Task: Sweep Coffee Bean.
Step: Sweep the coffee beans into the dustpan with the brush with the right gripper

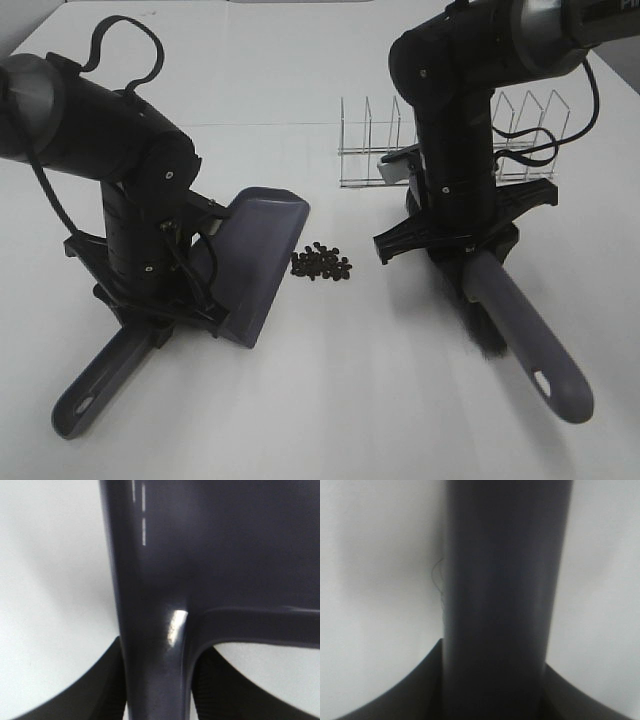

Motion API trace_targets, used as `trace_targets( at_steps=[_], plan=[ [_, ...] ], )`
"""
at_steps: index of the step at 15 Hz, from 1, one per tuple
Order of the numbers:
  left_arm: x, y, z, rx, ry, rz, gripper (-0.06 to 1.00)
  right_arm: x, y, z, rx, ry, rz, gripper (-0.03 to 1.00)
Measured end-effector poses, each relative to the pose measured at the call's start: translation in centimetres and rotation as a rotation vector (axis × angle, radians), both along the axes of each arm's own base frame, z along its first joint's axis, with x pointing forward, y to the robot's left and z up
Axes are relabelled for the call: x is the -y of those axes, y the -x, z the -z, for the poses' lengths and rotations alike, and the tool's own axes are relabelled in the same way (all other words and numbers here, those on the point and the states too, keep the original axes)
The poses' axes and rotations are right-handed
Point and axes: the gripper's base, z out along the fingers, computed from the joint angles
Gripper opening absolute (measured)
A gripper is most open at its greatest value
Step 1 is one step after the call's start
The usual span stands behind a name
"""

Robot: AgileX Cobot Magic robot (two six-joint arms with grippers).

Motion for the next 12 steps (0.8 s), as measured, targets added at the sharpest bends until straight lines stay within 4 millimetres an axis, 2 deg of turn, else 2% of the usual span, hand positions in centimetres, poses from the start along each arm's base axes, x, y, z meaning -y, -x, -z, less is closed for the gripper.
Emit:
trace_targets(
  at_steps=[3, 7, 12],
  plan=[
    [0.0, 0.0, 0.0, 0.001, -0.001, 0.001, 0.34, -1.7, -0.1, 1.6, -0.033, -0.145, 0.092, 0.30],
    [0.0, 0.0, 0.0, 0.002, 0.000, 0.003, 0.34, -4.7, -1.0, 0.6, 0.035, -0.299, 0.107, 0.30],
    [0.0, 0.0, 0.0, 0.002, 0.000, 0.005, 0.34, -8.1, -2.6, 1.7, -0.074, -0.488, 0.164, 0.30]
  ],
)
